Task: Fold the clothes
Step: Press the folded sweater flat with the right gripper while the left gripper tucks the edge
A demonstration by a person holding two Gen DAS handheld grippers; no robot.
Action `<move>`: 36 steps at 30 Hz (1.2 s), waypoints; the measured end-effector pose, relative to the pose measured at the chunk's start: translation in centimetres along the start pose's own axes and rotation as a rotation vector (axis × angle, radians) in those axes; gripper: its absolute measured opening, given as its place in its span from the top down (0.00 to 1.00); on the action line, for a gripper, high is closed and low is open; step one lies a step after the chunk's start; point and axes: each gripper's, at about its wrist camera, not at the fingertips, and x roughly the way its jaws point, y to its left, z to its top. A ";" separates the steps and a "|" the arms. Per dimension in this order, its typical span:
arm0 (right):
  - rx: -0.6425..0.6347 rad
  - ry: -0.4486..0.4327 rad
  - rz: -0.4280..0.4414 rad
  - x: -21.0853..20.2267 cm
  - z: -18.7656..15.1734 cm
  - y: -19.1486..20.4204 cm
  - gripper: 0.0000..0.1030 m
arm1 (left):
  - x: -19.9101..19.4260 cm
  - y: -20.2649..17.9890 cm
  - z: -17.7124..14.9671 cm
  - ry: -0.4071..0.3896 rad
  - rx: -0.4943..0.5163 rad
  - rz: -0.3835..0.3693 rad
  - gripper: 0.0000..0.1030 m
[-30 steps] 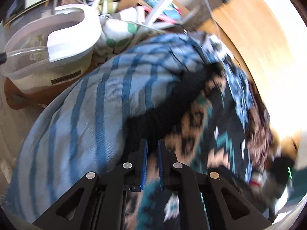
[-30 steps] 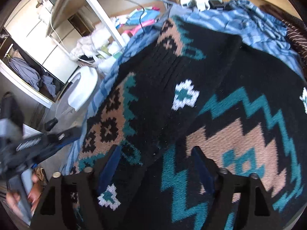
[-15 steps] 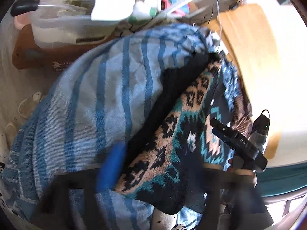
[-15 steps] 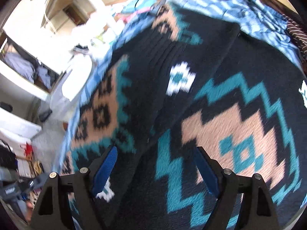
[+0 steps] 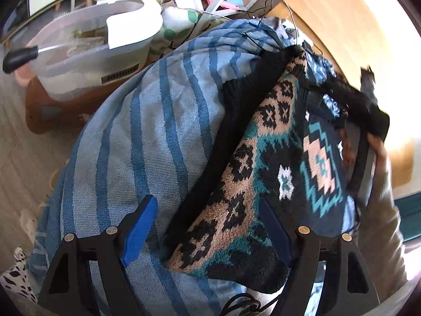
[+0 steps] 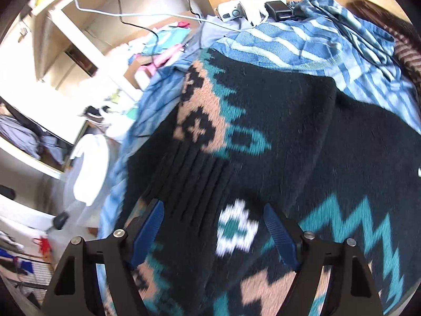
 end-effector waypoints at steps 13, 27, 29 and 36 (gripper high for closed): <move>-0.130 -0.201 -0.075 -5.2 -0.7 3.9 0.87 | -0.7 -5.6 0.4 -0.203 0.196 0.161 0.24; -0.004 -0.083 -0.082 -3.6 2.4 -0.7 0.45 | 0.2 -4.9 2.3 -0.185 0.086 0.202 0.23; -0.025 -0.058 -0.027 -4.5 -1.1 -0.7 0.42 | -0.3 -4.0 1.8 -0.160 0.076 0.152 0.24; -0.163 0.213 0.152 -5.9 -15.8 0.1 0.41 | -1.0 -0.5 0.3 -0.044 -0.041 0.009 0.24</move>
